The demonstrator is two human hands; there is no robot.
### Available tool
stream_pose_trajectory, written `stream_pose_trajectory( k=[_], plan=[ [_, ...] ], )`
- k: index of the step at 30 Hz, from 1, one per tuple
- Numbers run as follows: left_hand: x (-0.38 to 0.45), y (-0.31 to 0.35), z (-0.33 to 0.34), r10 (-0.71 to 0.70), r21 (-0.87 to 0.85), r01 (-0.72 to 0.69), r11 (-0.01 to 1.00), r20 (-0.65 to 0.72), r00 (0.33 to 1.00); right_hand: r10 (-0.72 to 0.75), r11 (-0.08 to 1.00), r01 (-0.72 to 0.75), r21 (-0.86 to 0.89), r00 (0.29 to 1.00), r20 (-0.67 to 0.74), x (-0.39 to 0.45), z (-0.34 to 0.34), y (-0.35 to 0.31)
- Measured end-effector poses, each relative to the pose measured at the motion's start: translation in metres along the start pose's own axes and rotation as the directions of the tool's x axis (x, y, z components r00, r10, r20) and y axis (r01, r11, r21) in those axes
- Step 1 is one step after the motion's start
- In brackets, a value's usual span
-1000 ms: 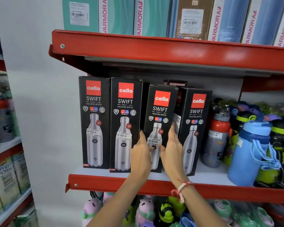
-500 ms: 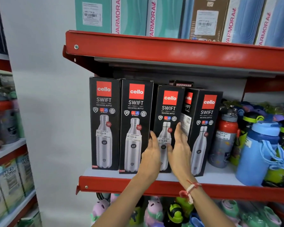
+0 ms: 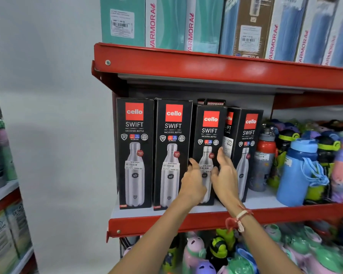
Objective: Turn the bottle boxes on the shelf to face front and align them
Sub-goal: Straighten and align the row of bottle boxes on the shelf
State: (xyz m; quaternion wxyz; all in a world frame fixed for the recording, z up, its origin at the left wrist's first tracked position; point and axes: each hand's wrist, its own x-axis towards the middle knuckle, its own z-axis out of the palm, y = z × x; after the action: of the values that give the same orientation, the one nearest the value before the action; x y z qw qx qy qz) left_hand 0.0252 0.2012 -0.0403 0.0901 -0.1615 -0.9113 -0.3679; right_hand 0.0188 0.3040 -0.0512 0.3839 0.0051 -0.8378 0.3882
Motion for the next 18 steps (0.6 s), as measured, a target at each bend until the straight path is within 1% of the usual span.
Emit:
stream_pose_trajectory(
  k=[2,5,10,12,14,15,17,18],
  plan=[
    [0.000,-0.001,-0.001,0.004,-0.013,-0.004,1.000,0.004,1.000,0.015,1.000,-0.015,-0.009,1.000,0.005,0.000,-0.001,0.000],
    [-0.006,-0.004,-0.001,0.019,0.004,-0.020,1.000,0.029,0.999,-0.007,0.999,0.008,-0.052,1.000,0.020,-0.001,0.000,-0.001],
    [-0.012,-0.001,-0.001,0.040,0.108,-0.046,0.993,0.056,0.998,-0.046,0.996,0.049,-0.077,0.998,0.037,0.000,0.002,-0.003],
    [-0.014,0.000,0.000,0.036,0.083,-0.039,0.996,0.037,0.999,-0.035,0.997,0.038,-0.069,0.998,0.045,-0.002,-0.001,-0.004],
    [-0.018,-0.003,-0.003,0.073,0.063,-0.071,0.995,-0.031,0.997,-0.020,0.998,0.023,-0.061,0.999,0.044,-0.005,-0.004,-0.008],
    [-0.022,-0.007,-0.007,0.102,0.034,-0.099,0.994,-0.087,0.991,-0.023,0.997,0.025,-0.069,0.999,0.024,-0.007,-0.005,-0.011],
    [-0.034,-0.021,-0.017,0.155,-0.088,-0.184,0.979,-0.266,0.951,-0.094,0.991,0.086,-0.102,0.993,-0.078,-0.015,-0.004,-0.022],
    [-0.041,-0.031,-0.023,0.176,-0.131,-0.243,0.961,-0.387,0.905,-0.151,0.986,0.138,-0.094,0.979,-0.137,-0.021,-0.001,-0.028]
  ],
)
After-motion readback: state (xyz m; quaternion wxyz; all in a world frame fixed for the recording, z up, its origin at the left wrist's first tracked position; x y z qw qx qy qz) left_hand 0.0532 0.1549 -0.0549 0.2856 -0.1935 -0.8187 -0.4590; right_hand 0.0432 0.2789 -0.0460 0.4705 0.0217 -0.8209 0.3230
